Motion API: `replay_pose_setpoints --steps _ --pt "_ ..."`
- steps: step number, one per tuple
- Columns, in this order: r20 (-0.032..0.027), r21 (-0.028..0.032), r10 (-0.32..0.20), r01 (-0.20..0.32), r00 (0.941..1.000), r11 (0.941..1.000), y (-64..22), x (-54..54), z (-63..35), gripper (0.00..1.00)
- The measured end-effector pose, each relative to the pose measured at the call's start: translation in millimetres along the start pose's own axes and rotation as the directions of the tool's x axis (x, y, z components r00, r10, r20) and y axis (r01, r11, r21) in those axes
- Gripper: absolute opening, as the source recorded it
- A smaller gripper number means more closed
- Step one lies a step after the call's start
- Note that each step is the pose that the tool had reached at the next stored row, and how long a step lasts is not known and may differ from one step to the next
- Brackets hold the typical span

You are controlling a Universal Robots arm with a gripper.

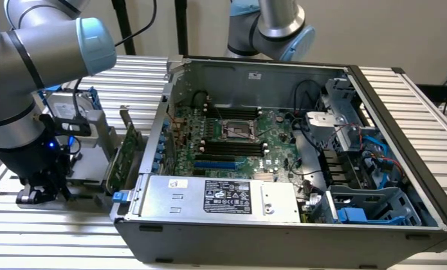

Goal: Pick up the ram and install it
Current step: 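Pick up the ram and move it above insertion slot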

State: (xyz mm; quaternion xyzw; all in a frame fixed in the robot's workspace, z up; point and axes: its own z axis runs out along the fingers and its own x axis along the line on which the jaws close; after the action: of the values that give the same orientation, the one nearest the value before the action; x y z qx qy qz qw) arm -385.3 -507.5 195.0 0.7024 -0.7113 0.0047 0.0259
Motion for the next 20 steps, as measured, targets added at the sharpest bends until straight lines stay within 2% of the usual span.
replay_pose_setpoints --steps 4,8,20 --pt "-0.0002 -0.0002 0.0 0.0 1.0 1.0 0.1 0.2 -4.1 0.14" --pt "-0.0002 -0.0002 0.0 0.0 1.0 1.0 0.4 0.6 -13.3 0.14" --pt "-0.0004 -0.0002 -0.007 0.007 1.0 1.0 -0.3 2.9 -66.1 0.14"
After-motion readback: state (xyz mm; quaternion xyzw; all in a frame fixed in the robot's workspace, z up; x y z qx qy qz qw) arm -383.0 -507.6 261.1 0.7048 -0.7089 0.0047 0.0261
